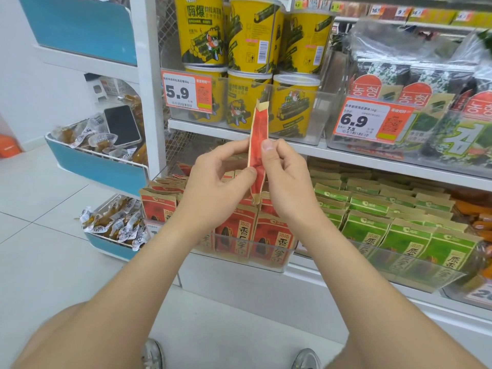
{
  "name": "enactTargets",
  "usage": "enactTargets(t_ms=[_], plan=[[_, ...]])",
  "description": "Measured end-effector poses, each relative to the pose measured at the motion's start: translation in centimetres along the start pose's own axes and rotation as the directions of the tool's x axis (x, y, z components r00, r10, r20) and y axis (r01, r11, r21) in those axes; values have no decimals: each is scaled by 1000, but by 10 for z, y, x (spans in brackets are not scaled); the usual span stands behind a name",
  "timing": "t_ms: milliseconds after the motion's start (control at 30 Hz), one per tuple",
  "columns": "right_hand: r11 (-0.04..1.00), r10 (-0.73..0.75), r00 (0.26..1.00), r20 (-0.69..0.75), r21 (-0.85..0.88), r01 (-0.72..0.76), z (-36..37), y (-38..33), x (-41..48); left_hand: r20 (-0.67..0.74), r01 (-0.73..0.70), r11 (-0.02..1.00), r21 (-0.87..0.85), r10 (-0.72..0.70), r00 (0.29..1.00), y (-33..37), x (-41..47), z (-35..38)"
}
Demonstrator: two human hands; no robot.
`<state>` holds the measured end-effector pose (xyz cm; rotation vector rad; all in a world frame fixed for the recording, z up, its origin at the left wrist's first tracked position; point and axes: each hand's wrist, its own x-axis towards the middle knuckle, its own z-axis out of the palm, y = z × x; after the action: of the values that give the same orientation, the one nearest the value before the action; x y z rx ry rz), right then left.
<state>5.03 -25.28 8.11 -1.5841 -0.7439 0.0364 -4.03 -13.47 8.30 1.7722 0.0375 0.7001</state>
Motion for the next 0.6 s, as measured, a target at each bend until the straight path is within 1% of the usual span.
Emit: enactTargets(t_ms=[67, 167, 267, 333, 367, 467, 600], plan=[[1000, 21, 999, 40, 8, -21, -2, 1, 1, 11, 5, 1000, -20, -4, 1000, 1, -1, -3], [998, 53, 989, 139, -34, -49, -10, 2, 3, 2, 11, 998, -60, -11, 1000, 4, -2, -6], [999, 50, 975, 214, -26, -46, -18, 2, 5, -75, 6, 996, -83, -12, 997, 7, -2, -8], [1000, 9, 982, 191, -3, -9, -19, 0, 5, -102, 10, 993, -120, -22, 995, 7, -2, -10], [1000, -14, 985, 170, 4, 13, -19, -1, 5, -91, 9, 992, -127, -20, 996, 7, -2, -10], [998, -67, 989, 134, -5, 68, -17, 0, 4, -26, -25, 996, -82, 23, 999, 6, -2, -9], [998, -66, 985, 160, 11, 65, -19, 3, 4, -11, -38, 999, -31, 38, 999, 4, 1, -13]])
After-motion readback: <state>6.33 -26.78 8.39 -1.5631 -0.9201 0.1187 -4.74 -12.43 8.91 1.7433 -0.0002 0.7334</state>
